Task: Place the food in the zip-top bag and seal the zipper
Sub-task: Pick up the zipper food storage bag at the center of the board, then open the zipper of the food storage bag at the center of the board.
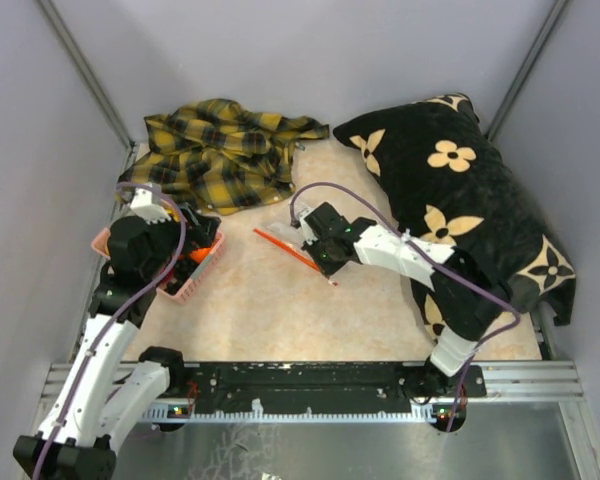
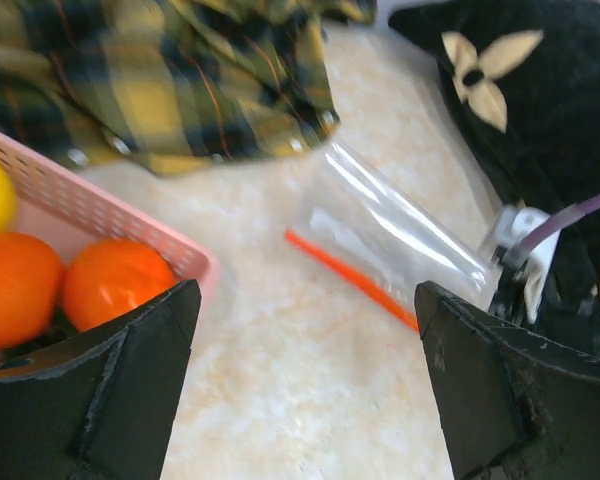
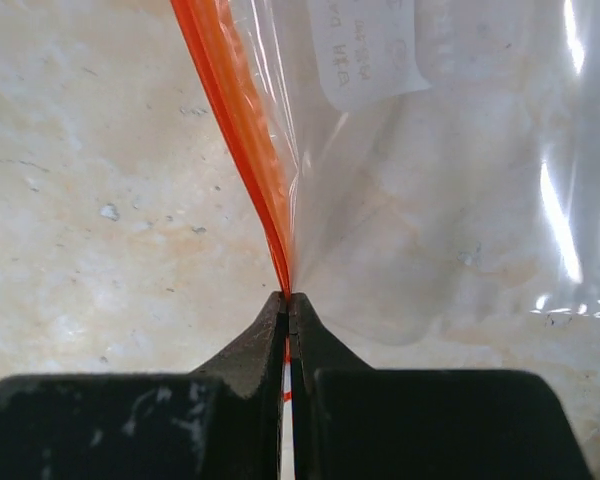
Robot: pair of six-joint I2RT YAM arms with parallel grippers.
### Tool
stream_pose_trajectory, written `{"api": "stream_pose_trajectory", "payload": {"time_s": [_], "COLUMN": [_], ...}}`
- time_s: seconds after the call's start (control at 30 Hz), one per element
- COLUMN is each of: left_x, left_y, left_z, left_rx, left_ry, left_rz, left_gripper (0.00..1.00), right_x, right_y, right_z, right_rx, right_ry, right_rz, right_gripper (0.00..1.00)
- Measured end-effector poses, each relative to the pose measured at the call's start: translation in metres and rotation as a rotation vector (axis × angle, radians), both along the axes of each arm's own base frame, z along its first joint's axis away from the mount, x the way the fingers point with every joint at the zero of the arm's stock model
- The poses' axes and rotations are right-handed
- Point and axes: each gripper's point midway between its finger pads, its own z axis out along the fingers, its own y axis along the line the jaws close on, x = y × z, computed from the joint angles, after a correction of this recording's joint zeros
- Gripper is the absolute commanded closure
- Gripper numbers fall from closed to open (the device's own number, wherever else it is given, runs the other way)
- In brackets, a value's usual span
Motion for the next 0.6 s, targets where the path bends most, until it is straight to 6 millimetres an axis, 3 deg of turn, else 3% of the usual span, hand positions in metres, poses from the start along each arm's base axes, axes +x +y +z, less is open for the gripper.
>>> {"api": "stream_pose_trajectory", "payload": {"time_s": [0.2, 0.37, 0.47, 0.6], "left_x": [-0.01, -0.026, -0.037, -0.04], "left_y": [-0.039, -0.066, -0.087, -0.117], "left_z": [-0.055, -0.097, -0.11, -0.11], "left_rx": [-0.151, -0.28, -0.326, -0.348], "left_ry": [0.19, 0.324, 0.371, 0.382], "left_rz": [-0.159, -0.252, -0.321, -0.41], "left_gripper": [0.06, 0.05, 0.05, 0.06], "right_x": [0.007, 0.006, 0.003, 0.004], "right_y": [0.013, 0.021, 0.025, 0.033], "right_z": [0.039, 0.051, 0.052, 0.055], "right_rx": [0.167, 0.278, 0.319, 0.375], "right_ry": [-0.101, -0.138, -0.134, -0.132], "right_rz": [-0.062, -0.095, -0.105, -0.111], "right_gripper": [1.0, 1.0, 1.0, 1.0]}}
